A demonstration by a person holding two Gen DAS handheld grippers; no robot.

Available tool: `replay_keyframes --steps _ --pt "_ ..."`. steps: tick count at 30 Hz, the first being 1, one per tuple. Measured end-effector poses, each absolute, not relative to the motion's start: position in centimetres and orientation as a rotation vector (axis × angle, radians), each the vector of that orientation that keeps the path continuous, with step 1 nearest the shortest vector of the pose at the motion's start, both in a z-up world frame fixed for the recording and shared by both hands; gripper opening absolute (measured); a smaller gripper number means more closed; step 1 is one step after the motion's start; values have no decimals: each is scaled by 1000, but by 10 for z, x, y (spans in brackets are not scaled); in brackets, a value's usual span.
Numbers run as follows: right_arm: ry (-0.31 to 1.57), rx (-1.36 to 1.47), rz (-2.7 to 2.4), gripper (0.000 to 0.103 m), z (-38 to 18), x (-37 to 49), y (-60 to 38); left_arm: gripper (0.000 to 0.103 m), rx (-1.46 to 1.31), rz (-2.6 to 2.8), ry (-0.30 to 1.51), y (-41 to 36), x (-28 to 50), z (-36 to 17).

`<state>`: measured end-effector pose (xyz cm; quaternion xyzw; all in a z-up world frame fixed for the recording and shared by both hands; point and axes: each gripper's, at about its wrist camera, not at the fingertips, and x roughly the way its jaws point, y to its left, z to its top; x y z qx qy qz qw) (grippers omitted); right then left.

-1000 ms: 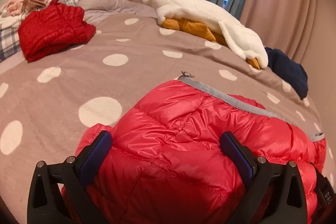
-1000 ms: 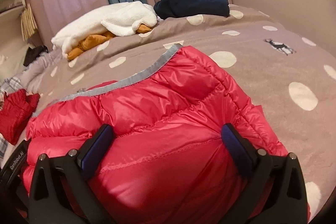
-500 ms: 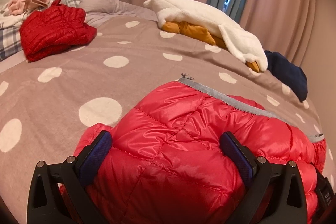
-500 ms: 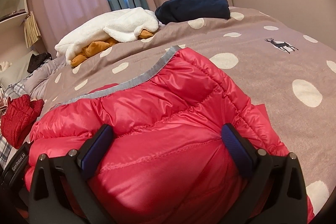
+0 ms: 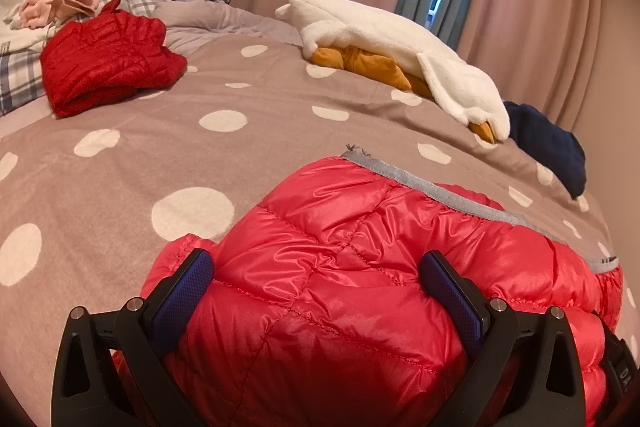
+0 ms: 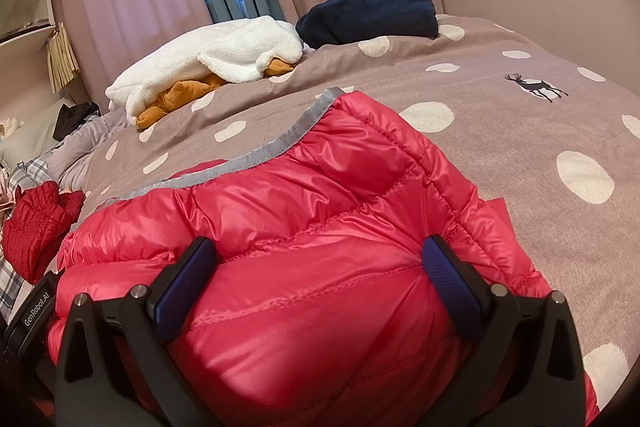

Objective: Fold large clothes

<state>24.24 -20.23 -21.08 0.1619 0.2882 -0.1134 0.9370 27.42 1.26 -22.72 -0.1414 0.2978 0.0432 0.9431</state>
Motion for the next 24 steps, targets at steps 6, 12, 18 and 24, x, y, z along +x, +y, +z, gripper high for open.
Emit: replay_keyframes --steps 6,12,18,24 --pt "579 333 -230 103 -211 241 -203 102 -299 83 598 14 274 -227" --pt "574 334 -229 103 -211 240 -202 102 -303 83 597 14 273 -227" --pt "617 331 -232 103 -209 244 -202 102 -296 100 651 13 277 -222" --pt "636 425 -183 103 -185 227 -208 102 -373 81 672 32 245 -191"
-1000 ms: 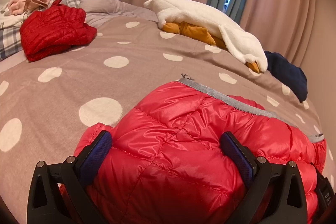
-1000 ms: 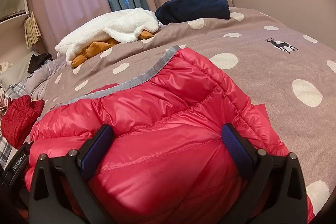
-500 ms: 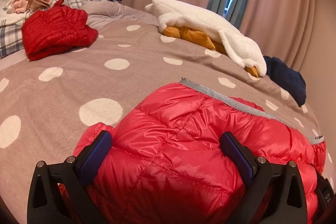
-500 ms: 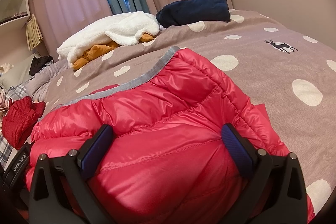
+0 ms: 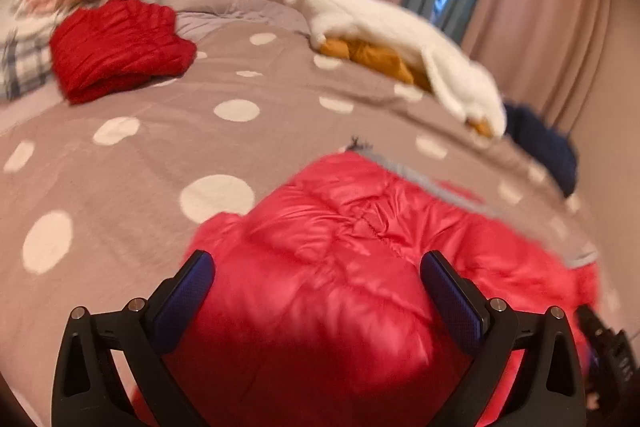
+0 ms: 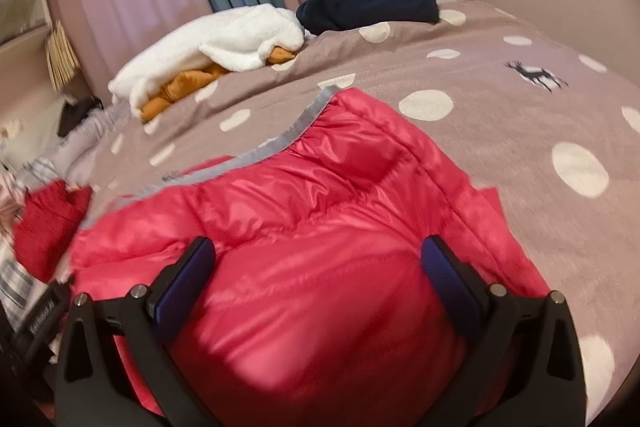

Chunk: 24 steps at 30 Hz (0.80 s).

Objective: Fold large clothes

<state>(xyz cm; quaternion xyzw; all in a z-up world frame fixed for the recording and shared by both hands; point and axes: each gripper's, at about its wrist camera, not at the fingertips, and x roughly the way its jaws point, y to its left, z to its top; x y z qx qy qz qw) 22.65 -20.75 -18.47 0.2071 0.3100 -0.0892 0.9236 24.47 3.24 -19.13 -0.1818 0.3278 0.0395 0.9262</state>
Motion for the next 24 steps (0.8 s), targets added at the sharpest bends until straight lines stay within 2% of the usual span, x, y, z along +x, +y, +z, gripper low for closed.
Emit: replay_keyframes --steps 5,12,18,21,24 --pt "558 348 -153 103 -150 193 -190 102 -545 142 598 80 195 -169" --pt "535 252 -76 103 -138 168 -159 102 -796 118 749 129 166 -211" --pt "609 198 -84 103 -157 174 -147 102 -930 -112 882 108 174 -258" --pt "640 210 -82 103 -167 176 -149 102 -862 -151 864 87 184 -253" --pt "670 215 -77 103 -175 178 -149 102 -907 -341 948 61 208 -260"
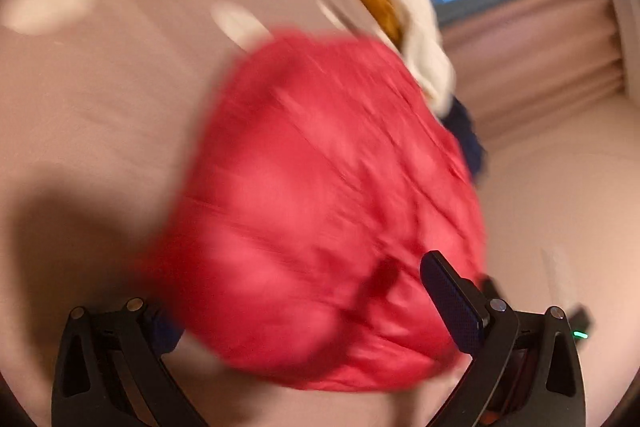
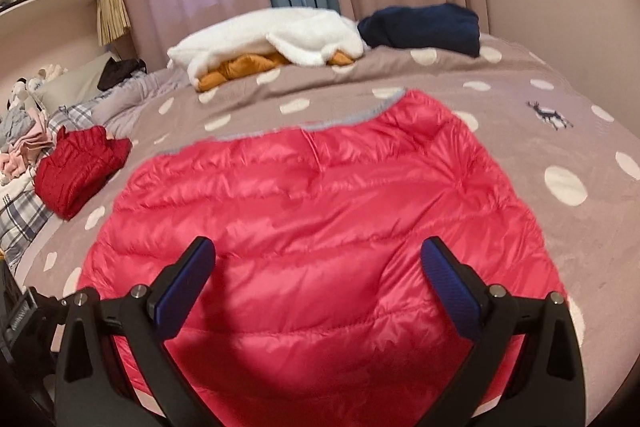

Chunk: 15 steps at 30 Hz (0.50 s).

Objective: Fold large clothes

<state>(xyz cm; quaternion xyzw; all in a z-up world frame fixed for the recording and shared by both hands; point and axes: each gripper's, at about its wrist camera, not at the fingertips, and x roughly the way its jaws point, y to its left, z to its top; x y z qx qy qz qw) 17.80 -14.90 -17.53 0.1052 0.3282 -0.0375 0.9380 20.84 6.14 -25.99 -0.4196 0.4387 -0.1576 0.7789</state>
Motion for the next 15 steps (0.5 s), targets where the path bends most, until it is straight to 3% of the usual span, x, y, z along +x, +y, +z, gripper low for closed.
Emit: replay_keyframes --steps 9,15 --pt "768 158 -87 103 -211 199 -138 101 -961 -234 907 45 246 -266" --pt "786 113 -128 103 -226 208 -133 93 -906 -162 879 35 256 -265"
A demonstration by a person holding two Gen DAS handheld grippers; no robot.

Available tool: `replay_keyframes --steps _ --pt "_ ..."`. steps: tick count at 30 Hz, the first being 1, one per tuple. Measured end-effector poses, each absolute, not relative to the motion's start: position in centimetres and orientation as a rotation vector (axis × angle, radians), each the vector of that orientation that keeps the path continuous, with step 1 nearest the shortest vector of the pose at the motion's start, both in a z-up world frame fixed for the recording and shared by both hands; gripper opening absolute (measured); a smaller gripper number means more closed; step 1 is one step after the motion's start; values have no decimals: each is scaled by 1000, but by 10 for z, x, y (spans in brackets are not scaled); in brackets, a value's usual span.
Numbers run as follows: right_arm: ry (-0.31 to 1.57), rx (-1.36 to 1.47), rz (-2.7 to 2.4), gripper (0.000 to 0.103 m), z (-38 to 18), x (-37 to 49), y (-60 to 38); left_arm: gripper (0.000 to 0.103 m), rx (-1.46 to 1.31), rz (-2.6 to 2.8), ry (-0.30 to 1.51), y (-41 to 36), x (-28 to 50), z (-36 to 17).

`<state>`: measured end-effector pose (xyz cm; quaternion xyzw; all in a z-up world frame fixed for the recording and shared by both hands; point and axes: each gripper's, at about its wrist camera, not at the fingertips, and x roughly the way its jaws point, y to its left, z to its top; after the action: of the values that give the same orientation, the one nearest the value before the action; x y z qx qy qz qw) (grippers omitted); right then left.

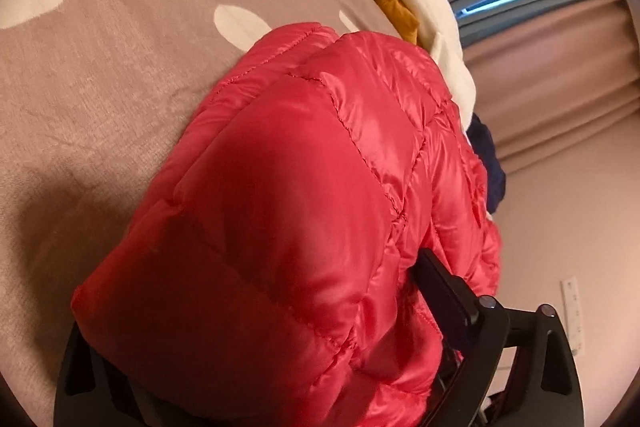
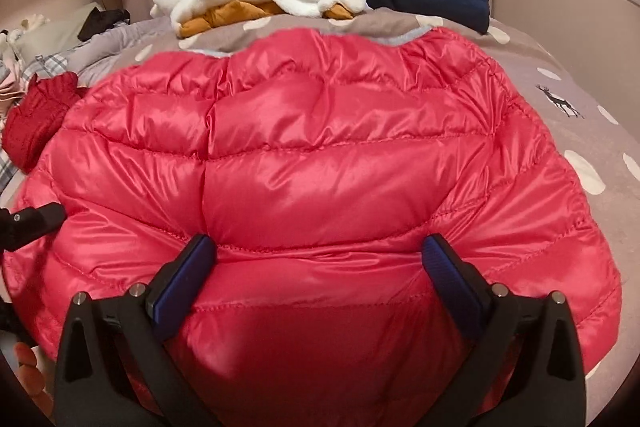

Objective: Fold large clothes

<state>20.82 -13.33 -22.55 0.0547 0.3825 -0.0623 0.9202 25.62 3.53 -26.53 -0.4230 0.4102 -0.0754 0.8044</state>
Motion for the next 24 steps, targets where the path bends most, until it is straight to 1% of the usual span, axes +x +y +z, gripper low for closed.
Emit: replay_keyframes --steps 3,8,18,24 --pt "785 129 -112 103 -226 208 -138 89 -913 -158 869 40 255 -266" --pt "786 119 -119 103 -227 208 -136 89 -915 -146 893 45 252 -265" --pt "813 71 -151 103 -229 217 -133 89 -848 -104 877 39 249 -264" --pt "785 87 -105 103 -214 205 -136 89 -807 -96 869 38 246 -263"
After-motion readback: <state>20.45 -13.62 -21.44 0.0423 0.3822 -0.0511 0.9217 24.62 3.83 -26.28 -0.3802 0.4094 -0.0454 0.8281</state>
